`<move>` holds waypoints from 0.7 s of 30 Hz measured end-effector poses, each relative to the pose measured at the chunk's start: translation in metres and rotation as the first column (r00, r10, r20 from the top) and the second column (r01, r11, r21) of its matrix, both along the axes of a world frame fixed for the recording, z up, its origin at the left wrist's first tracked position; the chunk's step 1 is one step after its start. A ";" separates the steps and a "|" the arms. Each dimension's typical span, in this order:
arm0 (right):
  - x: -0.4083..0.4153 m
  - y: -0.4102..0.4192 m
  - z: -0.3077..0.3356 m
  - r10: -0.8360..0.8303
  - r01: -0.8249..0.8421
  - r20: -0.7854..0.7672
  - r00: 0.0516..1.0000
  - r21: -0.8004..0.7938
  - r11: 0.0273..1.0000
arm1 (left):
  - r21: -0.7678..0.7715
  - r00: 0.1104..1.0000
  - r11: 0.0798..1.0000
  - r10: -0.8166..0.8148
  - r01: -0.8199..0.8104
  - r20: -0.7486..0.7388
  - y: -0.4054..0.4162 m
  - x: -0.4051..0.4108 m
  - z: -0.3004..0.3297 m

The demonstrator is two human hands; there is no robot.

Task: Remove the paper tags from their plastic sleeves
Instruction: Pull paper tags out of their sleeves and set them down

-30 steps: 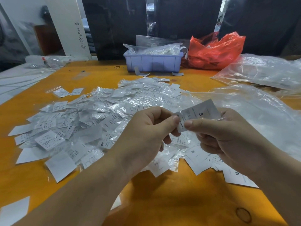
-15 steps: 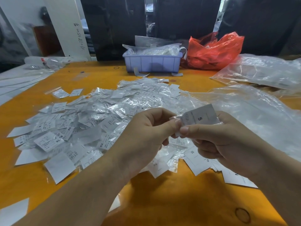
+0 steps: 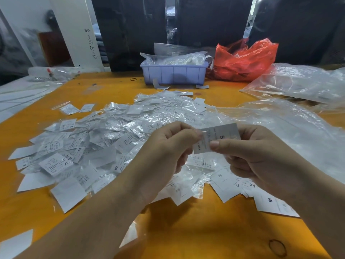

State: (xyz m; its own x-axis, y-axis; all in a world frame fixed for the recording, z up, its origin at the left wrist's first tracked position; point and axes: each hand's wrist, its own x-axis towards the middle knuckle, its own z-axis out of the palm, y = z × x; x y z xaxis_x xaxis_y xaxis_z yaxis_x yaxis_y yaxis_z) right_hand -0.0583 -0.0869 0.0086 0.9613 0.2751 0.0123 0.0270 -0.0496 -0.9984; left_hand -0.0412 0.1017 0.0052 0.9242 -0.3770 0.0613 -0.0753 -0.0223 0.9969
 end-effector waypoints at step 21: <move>0.001 -0.026 0.010 -0.282 0.500 0.414 0.866 -0.705 0.502 | 0.415 0.765 0.687 0.330 -0.597 0.553 0.010 0.006 -0.007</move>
